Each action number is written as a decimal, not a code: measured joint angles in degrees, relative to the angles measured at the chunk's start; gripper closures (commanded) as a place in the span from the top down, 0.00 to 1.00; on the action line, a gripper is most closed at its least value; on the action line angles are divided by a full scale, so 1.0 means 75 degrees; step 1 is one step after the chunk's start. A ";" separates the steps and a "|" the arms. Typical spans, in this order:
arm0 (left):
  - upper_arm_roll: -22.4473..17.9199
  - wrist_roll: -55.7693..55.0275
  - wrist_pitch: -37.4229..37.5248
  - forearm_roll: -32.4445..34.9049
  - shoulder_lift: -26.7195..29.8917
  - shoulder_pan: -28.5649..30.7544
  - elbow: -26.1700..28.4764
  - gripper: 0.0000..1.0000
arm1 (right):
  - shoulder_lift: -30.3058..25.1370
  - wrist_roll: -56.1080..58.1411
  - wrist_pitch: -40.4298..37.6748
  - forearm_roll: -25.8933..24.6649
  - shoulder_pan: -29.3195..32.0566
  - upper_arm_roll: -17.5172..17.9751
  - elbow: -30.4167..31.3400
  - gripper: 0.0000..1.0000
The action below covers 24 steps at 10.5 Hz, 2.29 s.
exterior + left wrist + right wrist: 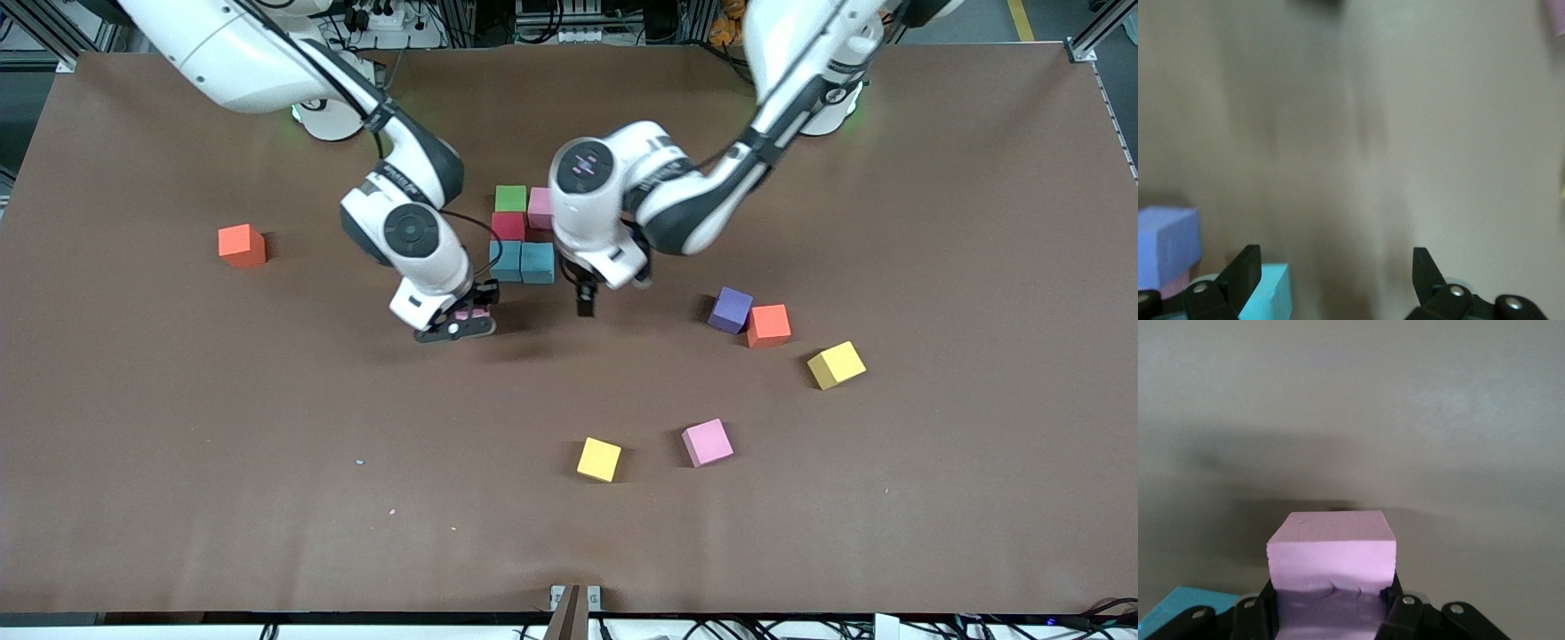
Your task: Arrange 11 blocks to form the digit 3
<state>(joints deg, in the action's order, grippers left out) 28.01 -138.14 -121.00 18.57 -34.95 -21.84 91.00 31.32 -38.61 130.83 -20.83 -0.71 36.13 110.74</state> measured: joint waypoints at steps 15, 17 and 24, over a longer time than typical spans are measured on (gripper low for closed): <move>-0.1035 1.0053 -0.1118 0.0006 -0.1726 0.1845 -0.1836 1.00 | 0.0269 -0.1919 0.0481 -0.0405 -0.1449 -0.0678 -0.0024 0.14; -0.1174 1.0169 -0.1362 0.0006 -0.1920 0.1804 -0.1953 1.00 | 0.0283 -0.1971 0.0481 -0.0446 -0.1466 -0.0678 0.0033 0.14; -0.1305 1.0171 -0.2434 0.0006 -0.2459 0.1743 -0.1974 0.48 | 0.0294 -0.2166 0.0618 -0.0497 -0.1471 -0.0683 0.0195 0.13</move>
<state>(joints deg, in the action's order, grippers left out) 18.23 -61.85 -139.26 18.62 -53.40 -8.77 76.19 33.52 -54.86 135.46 -24.56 -11.74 31.01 112.21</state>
